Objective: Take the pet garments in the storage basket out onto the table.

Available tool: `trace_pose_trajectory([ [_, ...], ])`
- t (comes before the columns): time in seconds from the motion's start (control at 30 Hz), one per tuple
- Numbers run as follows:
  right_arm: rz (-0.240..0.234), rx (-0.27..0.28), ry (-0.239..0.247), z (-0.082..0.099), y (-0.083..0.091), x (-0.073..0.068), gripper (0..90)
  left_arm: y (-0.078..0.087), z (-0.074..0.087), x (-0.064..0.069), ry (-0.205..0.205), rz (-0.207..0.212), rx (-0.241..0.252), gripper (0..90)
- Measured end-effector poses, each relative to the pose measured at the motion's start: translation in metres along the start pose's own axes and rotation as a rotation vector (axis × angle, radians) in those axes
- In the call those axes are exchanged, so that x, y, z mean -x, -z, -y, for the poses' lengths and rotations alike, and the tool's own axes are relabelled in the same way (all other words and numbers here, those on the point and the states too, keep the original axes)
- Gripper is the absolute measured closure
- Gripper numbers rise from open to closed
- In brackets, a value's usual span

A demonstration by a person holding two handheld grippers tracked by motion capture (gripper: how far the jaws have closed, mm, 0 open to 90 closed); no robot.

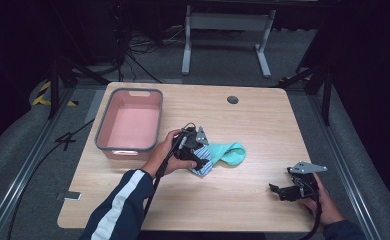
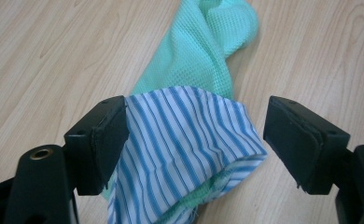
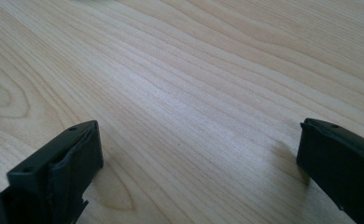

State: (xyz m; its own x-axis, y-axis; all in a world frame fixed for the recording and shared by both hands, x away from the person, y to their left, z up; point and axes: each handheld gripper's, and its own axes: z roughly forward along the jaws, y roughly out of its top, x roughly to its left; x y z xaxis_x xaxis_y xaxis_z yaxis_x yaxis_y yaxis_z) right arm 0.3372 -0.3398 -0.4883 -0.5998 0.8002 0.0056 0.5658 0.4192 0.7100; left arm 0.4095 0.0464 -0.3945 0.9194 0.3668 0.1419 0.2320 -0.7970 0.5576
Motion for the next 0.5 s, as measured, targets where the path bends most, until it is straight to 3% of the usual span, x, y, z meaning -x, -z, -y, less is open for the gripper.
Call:
trace_pose_trajectory([
  [0.3, 0.000, 0.000, 0.000, 0.000, 0.000, 0.000, 0.7, 0.009, 0.009, 0.008, -0.019, -0.017, 0.001, 21.8],
  [0.5, 0.000, 0.000, 0.000, 0.000, 0.000, 0.000, 0.7, 0.016, 0.017, 0.012, -0.025, 0.012, 0.004, 21.8],
])
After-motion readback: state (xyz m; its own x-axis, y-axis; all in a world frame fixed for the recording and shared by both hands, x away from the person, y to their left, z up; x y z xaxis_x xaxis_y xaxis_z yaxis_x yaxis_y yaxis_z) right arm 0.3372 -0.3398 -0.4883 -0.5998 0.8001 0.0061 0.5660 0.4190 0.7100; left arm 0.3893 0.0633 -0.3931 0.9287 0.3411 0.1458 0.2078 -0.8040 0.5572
